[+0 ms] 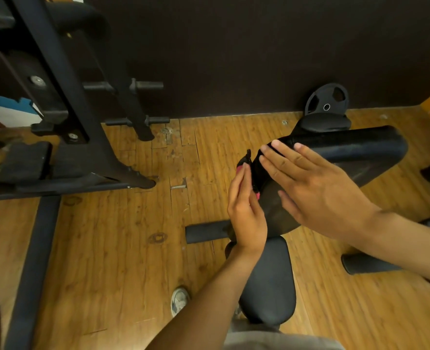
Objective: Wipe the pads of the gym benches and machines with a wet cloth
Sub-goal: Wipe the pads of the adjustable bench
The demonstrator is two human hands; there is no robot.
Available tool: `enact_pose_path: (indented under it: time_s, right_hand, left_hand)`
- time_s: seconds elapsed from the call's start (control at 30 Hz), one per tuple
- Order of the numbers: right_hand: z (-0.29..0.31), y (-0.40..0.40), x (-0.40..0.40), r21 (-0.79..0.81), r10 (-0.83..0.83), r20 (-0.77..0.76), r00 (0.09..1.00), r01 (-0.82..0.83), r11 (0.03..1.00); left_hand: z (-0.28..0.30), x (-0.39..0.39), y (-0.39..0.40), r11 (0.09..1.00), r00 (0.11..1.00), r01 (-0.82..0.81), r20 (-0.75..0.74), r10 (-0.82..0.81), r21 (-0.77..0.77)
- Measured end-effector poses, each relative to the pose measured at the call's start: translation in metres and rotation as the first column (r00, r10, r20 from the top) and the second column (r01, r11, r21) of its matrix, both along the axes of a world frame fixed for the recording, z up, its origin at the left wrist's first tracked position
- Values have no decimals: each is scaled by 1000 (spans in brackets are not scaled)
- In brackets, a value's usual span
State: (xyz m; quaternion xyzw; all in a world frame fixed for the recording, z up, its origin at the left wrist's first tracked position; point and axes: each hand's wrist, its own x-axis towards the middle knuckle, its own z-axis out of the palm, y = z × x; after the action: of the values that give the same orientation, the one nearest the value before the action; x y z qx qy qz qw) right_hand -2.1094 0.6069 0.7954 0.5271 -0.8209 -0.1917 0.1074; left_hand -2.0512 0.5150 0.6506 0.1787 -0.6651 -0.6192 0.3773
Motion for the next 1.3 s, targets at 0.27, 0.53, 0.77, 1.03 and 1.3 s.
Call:
enact_pose_path:
  time_s: [0.27,0.53,0.77,1.03,1.3]
  right_hand:
    - [-20,-31,19,252,-13,-77,997,32,967]
    - [-37,-41,24,494,44,-149,988,36,869]
    - [-62,-52,30,658,76,-137,988,34,752]
    - [-139,-49,32,714,110,-121,987,9,701]
    - [-212,-39,32,704,132,-80,988,-38,709]
  left_hand:
    - [-65,17,13,998,994,-58,91,54,35]
    - [-79,2,20,996,989,-82,119,85,-35]
    - [-104,7,29,990,970,-140,199,141,-17]
    - [-207,12,44,977,914,-210,346,212,-44]
    - [-315,2,53,963,810,-244,570,136,118]
